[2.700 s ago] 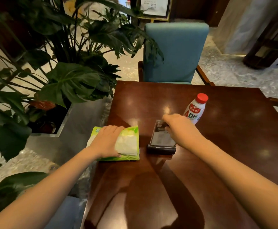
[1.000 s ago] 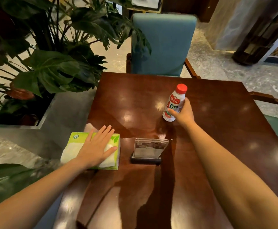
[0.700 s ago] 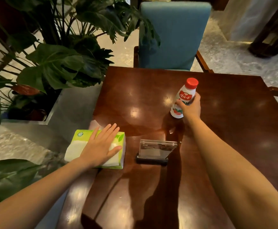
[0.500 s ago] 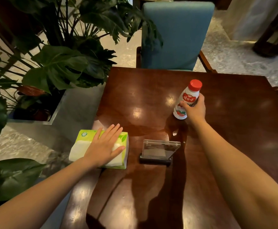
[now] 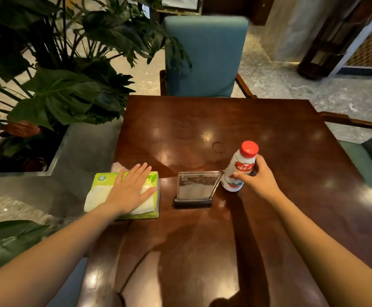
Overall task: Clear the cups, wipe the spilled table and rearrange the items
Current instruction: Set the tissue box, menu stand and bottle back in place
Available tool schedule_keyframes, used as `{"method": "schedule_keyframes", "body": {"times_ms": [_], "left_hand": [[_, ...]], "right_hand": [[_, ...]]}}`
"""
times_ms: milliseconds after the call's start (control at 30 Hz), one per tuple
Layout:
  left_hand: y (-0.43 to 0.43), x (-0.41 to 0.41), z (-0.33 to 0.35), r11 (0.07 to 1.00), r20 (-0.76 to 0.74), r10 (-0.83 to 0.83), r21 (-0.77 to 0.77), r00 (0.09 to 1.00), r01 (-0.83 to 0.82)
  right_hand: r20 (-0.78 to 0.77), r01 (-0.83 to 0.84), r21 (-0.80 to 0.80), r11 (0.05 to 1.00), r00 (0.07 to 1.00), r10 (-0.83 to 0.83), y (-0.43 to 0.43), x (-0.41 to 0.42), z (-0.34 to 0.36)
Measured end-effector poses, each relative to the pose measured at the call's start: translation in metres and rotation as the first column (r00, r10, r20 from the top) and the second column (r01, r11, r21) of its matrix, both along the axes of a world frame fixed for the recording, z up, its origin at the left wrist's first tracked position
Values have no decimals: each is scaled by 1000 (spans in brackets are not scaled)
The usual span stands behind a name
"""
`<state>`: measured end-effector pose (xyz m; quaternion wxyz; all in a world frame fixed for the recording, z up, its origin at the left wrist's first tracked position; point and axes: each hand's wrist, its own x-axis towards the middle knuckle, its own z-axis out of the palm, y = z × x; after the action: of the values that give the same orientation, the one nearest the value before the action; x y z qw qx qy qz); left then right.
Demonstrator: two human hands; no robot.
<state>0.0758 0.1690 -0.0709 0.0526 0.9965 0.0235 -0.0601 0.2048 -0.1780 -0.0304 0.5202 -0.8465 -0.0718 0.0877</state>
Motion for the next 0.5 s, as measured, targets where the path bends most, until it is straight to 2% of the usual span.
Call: {"method": "schedule_keyframes", "body": {"times_ms": [267, 500], "left_hand": [[1, 2, 6, 1000, -85, -16, 0, 996, 16], [-6, -5, 16, 999, -116, -44, 8, 992, 46]], "right_hand": [[-38, -50, -15, 999, 998, 49, -16, -42, -4], [-84, -22, -23, 999, 996, 20, -29, -53, -2]]}}
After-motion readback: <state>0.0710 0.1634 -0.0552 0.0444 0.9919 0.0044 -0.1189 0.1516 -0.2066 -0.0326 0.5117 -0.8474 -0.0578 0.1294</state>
